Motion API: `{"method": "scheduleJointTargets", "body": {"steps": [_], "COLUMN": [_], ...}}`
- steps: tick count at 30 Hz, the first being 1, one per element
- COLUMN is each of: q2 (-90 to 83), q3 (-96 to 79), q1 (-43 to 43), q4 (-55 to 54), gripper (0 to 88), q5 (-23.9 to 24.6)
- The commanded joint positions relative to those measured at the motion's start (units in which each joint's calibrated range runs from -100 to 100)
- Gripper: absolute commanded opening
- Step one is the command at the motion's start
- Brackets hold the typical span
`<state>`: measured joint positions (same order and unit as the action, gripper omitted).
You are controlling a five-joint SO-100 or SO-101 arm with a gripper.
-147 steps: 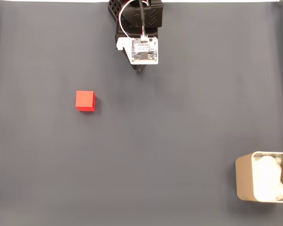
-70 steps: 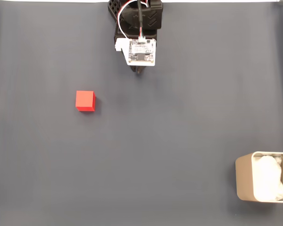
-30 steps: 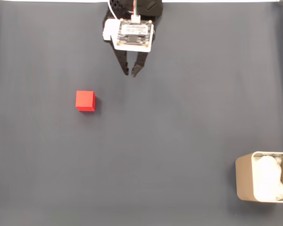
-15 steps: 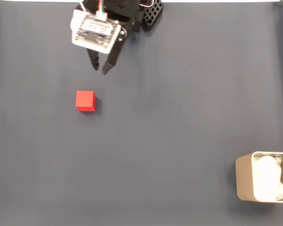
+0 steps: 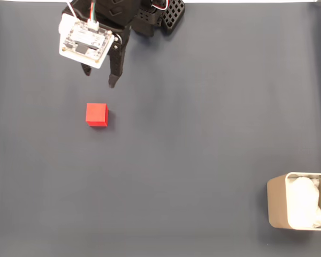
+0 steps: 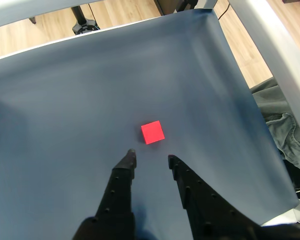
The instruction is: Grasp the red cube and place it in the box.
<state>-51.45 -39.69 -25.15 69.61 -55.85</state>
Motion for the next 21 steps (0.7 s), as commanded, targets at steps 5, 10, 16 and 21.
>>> {"method": "scheduleJointTargets", "body": {"steps": [5,10,16,21], "q2": [1.5,3.3,7.6,10.2], "q3": [-2.6,-6.4,-8.8,-11.3], "q1": [-2.4,-3.4,-3.4,-3.0], "q4": [-9.2,-16.2,-23.2,-28.1], "gripper": [24.0,28.1,28.9,29.6], "q5": [-3.8,-5.2,-6.3,-6.5]}}
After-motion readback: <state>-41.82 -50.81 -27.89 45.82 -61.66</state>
